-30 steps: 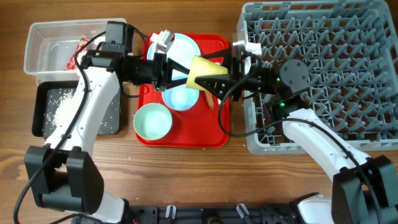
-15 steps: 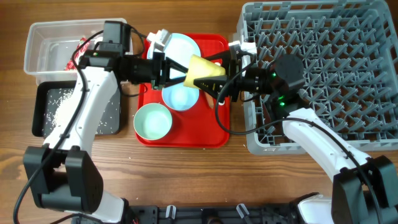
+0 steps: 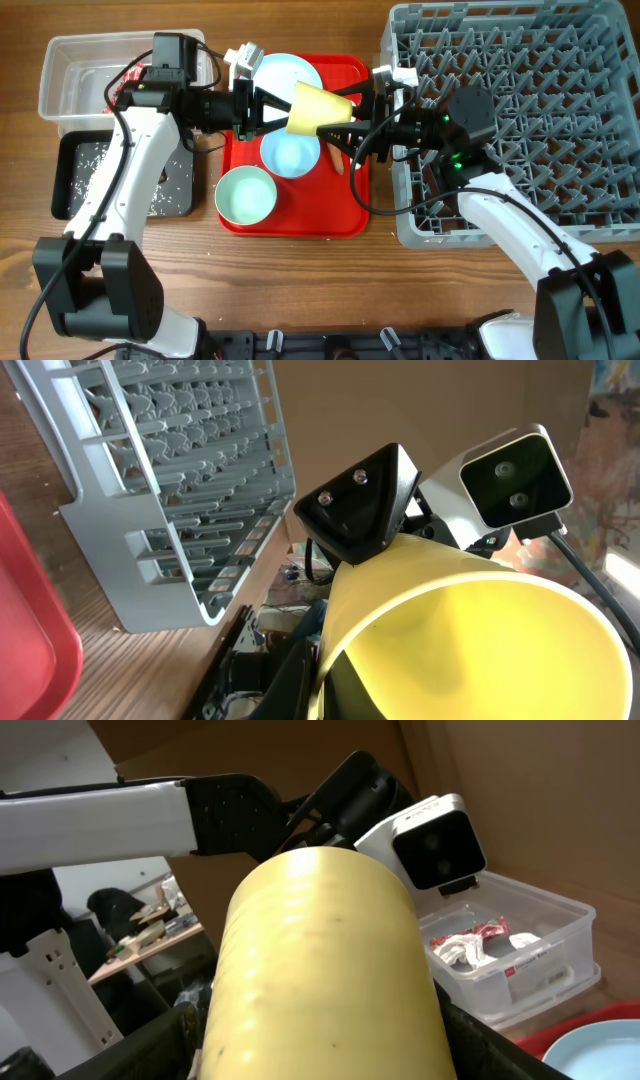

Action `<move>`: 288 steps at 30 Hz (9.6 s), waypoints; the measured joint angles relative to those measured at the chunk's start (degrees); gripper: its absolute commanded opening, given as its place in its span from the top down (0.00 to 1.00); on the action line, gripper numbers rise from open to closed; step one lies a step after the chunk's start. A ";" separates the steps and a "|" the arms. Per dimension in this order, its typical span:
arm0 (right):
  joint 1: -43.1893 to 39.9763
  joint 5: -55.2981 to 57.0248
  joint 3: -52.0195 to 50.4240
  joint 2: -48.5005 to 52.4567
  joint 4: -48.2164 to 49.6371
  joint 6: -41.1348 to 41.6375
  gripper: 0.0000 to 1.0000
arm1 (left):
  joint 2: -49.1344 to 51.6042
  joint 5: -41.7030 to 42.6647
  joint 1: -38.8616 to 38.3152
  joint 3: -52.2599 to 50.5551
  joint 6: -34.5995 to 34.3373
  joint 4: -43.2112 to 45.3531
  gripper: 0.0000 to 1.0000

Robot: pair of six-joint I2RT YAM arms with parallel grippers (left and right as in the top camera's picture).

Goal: Sort waste into correct bins and load items into the dishwasher rack
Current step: 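Lift the yellow cup and hand it to the right gripper, then place the yellow cup upright in the dish rack with the right gripper, then reach the right gripper to the light-blue bowl and grasp it, then carry the light-blue bowl to the back of the dish rack and place it, then move the right gripper to the mint bowl on the red tray and grasp it, then carry the mint bowl into the dish rack and release it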

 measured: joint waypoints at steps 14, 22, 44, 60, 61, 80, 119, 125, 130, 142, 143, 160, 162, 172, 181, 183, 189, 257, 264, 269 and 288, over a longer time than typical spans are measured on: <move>0.00 -0.87 0.00 0.00 0.20 0.00 0.15 | 0.00 0.00 -0.17 0.00 -0.02 0.02 0.96; -0.15 -0.81 0.00 0.00 0.17 -0.46 0.41 | 0.00 -0.22 -1.38 0.00 0.00 0.02 0.96; -12.85 -5.14 -0.02 0.00 -10.80 -0.79 0.66 | 0.00 -12.09 -1.62 0.00 -0.42 0.02 0.91; -15.85 32.85 10.78 -6.93 -75.91 -22.67 0.66 | 0.00 -65.48 -1.62 0.00 -0.42 2.01 0.92; -15.85 34.88 13.46 -7.58 -79.89 -23.56 0.65 | 0.00 -65.99 -1.62 0.00 -0.42 2.45 0.92; -13.46 57.77 25.22 -7.17 -122.81 -25.86 0.65 | 0.13 -70.75 -1.62 0.00 -0.42 2.99 0.91; 1.55 51.04 43.50 6.16 -98.68 -11.98 0.28 | 0.44 -70.71 -0.63 0.00 -0.44 1.64 0.70; 11.23 51.78 43.65 21.11 -91.89 -2.99 0.42 | -0.72 -70.75 7.19 0.00 -0.96 0.07 0.43; 13.49 51.63 43.65 31.98 -89.83 2.45 0.52 | -1.75 -71.17 10.12 0.00 -0.96 -1.42 0.05; 13.86 48.63 43.65 36.11 -88.65 5.68 0.96 | -1.75 -71.17 10.05 0.00 -1.07 -1.53 0.00; 13.86 48.63 43.65 36.11 -89.05 5.68 0.96 | -1.75 -71.14 10.05 0.00 -1.07 -1.53 0.00; 1.57 86.97 44.02 -5.05 -120.78 0.70 0.96 | -1.75 -71.19 10.05 0.00 -1.07 -1.55 0.00; 0.74 97.18 43.98 -5.38 -125.76 1.09 0.96 | -1.75 -71.14 10.05 0.00 -1.05 -1.55 0.00; 0.44 118.07 43.95 7.74 -134.77 -1.18 0.96 | -1.75 -71.14 10.05 0.00 -1.05 -1.55 0.00; 0.44 126.07 43.95 24.09 -134.86 -3.69 0.95 | -1.75 -71.17 10.05 0.00 -1.05 -1.55 0.00; 0.44 127.23 43.95 25.53 -134.49 -3.85 0.95 | -1.75 -71.17 10.05 0.00 -1.05 -1.55 0.00; 0.39 134.44 43.60 26.03 -112.72 -11.67 0.96 | -1.75 -71.21 10.05 0.00 -1.05 -1.51 0.00; 21.77 101.44 43.58 35.74 -69.02 -39.60 0.10 | -1.75 -71.17 10.05 0.00 -1.05 -1.68 0.00; 21.44 63.89 43.74 25.27 -77.07 -9.31 0.24 | -1.75 -71.17 10.05 0.00 -1.05 -1.70 0.00; 22.12 51.65 41.40 27.85 -78.68 5.18 0.36 | -1.75 -71.17 10.05 0.00 -1.05 -1.68 0.00; 21.62 35.82 38.29 36.39 -81.35 15.43 0.96 | -1.75 -71.17 10.05 0.00 -1.05 -1.70 0.00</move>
